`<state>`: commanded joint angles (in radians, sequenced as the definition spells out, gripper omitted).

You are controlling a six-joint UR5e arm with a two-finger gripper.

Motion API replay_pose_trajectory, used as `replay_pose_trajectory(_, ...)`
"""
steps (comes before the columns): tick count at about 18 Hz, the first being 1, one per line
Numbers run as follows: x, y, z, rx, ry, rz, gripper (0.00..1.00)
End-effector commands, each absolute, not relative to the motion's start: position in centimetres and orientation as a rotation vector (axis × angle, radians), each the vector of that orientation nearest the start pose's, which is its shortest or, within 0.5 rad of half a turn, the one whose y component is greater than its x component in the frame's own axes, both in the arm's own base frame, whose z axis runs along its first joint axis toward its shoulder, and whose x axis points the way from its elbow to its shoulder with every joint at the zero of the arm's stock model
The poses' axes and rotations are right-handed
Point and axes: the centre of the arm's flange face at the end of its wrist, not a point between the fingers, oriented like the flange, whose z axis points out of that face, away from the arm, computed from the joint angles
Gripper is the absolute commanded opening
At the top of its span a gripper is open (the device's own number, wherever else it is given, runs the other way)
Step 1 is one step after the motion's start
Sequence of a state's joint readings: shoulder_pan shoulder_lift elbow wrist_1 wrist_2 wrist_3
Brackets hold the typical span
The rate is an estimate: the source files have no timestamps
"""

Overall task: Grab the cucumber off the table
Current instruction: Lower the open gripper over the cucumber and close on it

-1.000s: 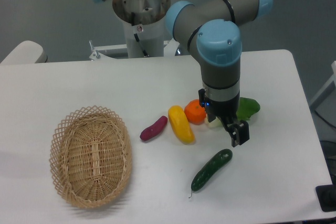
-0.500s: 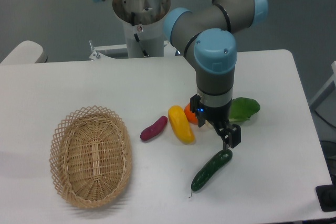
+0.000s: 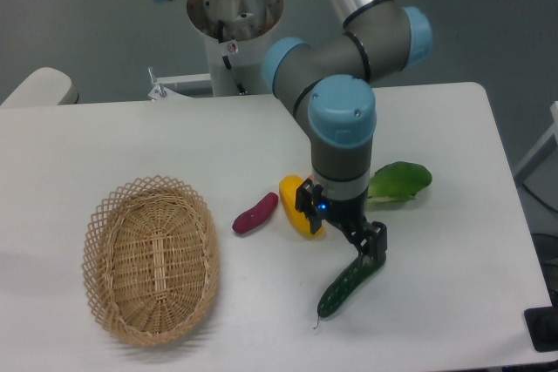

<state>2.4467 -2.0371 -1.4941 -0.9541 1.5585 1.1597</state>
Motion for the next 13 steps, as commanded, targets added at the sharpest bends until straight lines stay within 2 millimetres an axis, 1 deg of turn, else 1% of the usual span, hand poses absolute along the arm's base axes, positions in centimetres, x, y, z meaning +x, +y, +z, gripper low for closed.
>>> replay_pose_trajectory(1,-43.2,53.5,31.6,-2.966,0.433,0.289,1.0)
replay_pose_trajectory(4,-43.9,54.1,30.0,-2.967,0.493,0.283,1.0)
replay_pose_trajectory(7,-44.7,54.5,26.8,-3.004,0.504,0.247,1.0)
replay_pose_trajectory(9,-45.7,55.1,25.6,-3.065,0.519,0.293,1.0)
replay_pose_trajectory(10,-46.1,55.8,24.8,-3.091,0.531,0.312,1.0)
replay_pose_trajectory(12,-46.9,56.2,22.9,-3.119,0.535,0.308,1.0)
replay_pose_trajectory(13,-47.3,56.5,22.4,-3.118,0.538,0.306,1.0)
